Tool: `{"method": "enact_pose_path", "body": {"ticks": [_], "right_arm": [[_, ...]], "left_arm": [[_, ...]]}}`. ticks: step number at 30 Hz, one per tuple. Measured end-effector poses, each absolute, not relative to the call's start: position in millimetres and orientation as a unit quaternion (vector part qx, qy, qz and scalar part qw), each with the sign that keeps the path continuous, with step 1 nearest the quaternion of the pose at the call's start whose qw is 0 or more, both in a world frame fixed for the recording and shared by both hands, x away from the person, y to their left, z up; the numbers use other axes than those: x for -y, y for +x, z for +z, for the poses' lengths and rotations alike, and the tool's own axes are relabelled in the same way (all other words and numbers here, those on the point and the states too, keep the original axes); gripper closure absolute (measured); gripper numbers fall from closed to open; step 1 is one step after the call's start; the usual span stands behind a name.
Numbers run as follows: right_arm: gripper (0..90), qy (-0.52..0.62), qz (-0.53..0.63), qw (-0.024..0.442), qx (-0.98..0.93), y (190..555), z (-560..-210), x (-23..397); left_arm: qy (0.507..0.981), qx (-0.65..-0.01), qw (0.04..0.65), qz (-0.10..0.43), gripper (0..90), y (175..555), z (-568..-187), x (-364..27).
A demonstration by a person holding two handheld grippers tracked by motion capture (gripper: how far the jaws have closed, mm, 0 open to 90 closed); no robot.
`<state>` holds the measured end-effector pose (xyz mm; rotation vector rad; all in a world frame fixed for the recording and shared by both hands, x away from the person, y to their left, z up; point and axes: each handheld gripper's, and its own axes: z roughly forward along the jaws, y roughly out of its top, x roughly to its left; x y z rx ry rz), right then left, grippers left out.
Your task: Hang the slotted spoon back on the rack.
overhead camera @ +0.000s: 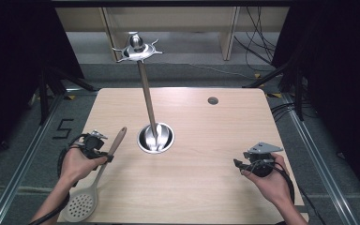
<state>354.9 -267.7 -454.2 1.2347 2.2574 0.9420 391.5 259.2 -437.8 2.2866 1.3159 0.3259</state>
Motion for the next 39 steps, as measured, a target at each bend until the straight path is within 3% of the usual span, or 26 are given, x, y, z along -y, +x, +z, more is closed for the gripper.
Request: {"method": "enact_pose_path", "body": {"ticks": [10, 28, 39], "right_arm": [[50.3, 0.446, 0.336, 0.199, -0.805, 355, -454, 266], [50.2, 0.442, 0.334, 0.196, -0.809, 355, -455, 265], [50.1, 0.437, 0.335, 0.201, -0.81, 356, -455, 266]], "left_arm": [[0.813, -0.468, 0.309, 0.157, 74.1, 358, -419, -275], [0.796, -0.445, 0.359, 0.197, 74.1, 323, -397, -291], [0.752, -0.45, 0.427, 0.224, 74.2, 305, -390, -290]]}}
